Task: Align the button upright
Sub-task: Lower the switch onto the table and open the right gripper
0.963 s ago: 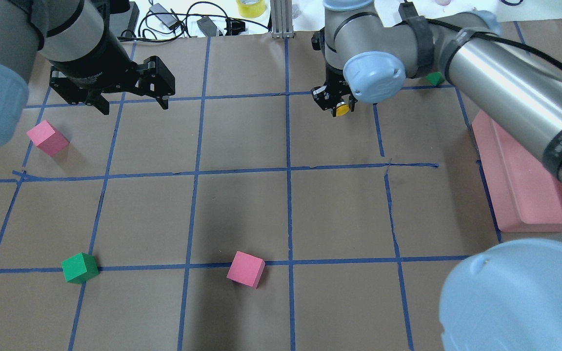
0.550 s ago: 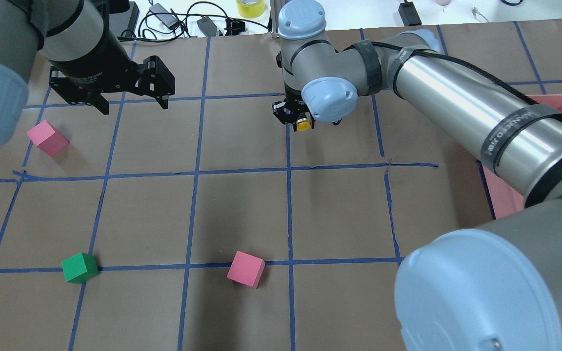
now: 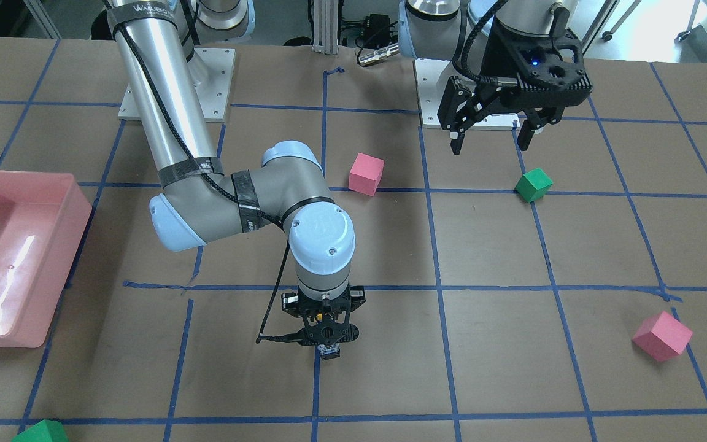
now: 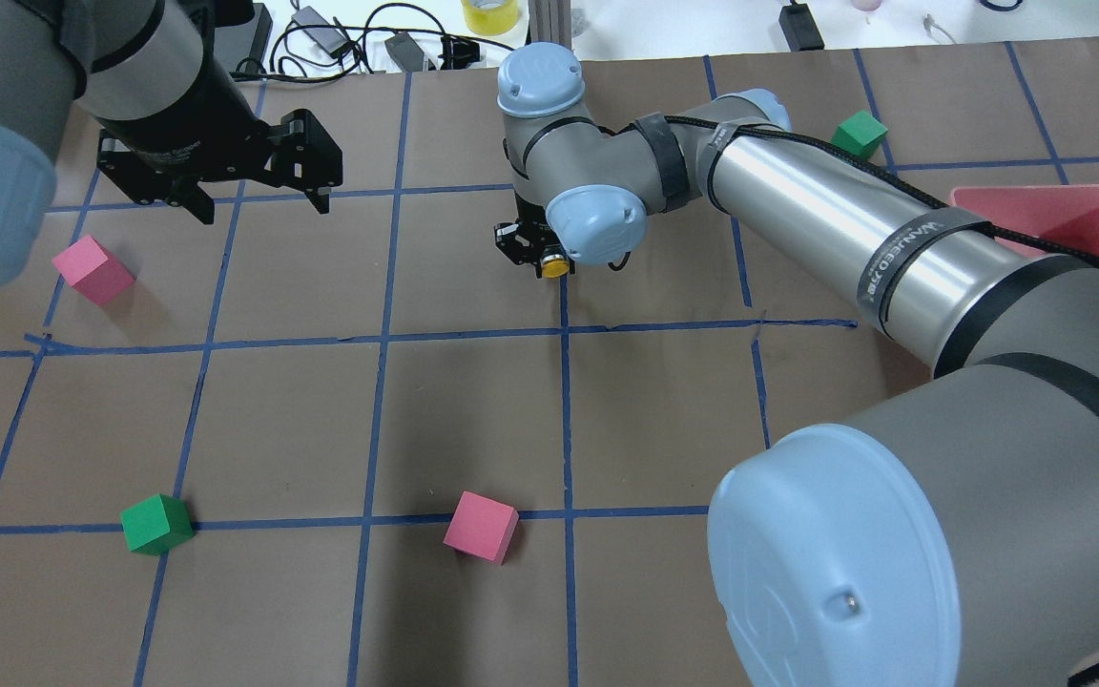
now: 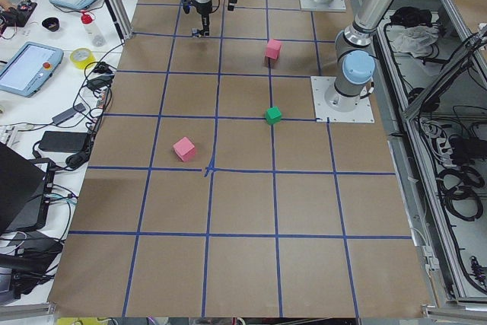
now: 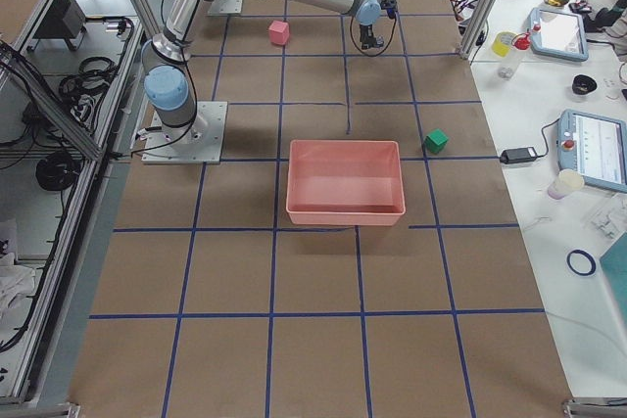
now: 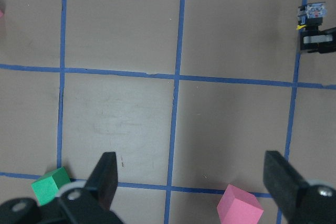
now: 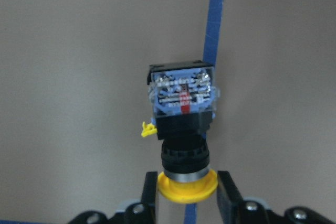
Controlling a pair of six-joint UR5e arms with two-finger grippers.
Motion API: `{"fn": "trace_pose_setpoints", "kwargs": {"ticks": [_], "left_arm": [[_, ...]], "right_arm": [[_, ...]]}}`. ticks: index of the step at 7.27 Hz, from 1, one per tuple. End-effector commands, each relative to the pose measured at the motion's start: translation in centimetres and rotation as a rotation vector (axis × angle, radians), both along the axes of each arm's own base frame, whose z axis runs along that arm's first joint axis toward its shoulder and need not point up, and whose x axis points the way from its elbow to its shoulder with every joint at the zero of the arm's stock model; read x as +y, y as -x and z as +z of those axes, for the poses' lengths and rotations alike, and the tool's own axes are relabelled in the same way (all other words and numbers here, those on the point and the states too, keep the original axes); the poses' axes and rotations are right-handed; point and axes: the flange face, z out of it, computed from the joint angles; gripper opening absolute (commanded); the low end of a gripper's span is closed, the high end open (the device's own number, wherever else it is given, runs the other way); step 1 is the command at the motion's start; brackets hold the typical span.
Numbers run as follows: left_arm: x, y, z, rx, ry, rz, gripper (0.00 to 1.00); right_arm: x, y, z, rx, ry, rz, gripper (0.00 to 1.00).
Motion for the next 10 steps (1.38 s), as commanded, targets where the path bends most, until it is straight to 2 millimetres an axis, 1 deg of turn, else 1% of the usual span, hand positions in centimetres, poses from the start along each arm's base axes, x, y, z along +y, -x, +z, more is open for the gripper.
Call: {"fn": "trace_pose_setpoints", "kwargs": {"ticks": [1,2,3,4,6,7,8,9,10], "left_arm": [[0.0,0.0,-0.1,0.001,-0.002,0.000,1.00],[0.0,0.0,-0.1,0.001,-0.002,0.000,1.00],[0.0,0.0,-0.1,0.000,-0.002,0.000,1.00],[0.0,0.0,-0.1,0.001,-0.002,0.000,1.00],[-0.1,0.0,0.0,0.001,0.001,0.000,1.00],[-0.1,0.0,0.0,0.001,0.001,0.000,1.00],[-0.6,-0.1,0.0,-0.002,0.002,0.000,1.00],[-0.7,-0.1,-0.8,-0.003,-0.011,0.010,1.00],[-0.8,-0.2,-1.0,-0.003,-0.011,0.011,1.00]], "right_arm": [[0.0,-0.1,-0.7,0.002,-0.010,-0.020,0.02],[0.2,0.0,-0.9,0.006,-0.018,-0.051,0.14],[0.4,-0.3,-0.9,0.007,-0.021,-0.045,0.34],[0.7,-0.7,-0.8,0.007,-0.018,-0.037,0.75],[1.3,-1.5,-0.3,0.006,-0.014,-0.011,0.93],[1.4,-1.6,0.4,0.003,-0.003,0.009,1.00],[1.9,-1.2,2.9,-0.001,0.025,0.066,1.00],[2.6,-0.5,5.2,0.016,0.045,0.129,1.00],[3.8,1.0,6.2,0.031,0.035,0.129,1.00]]}}
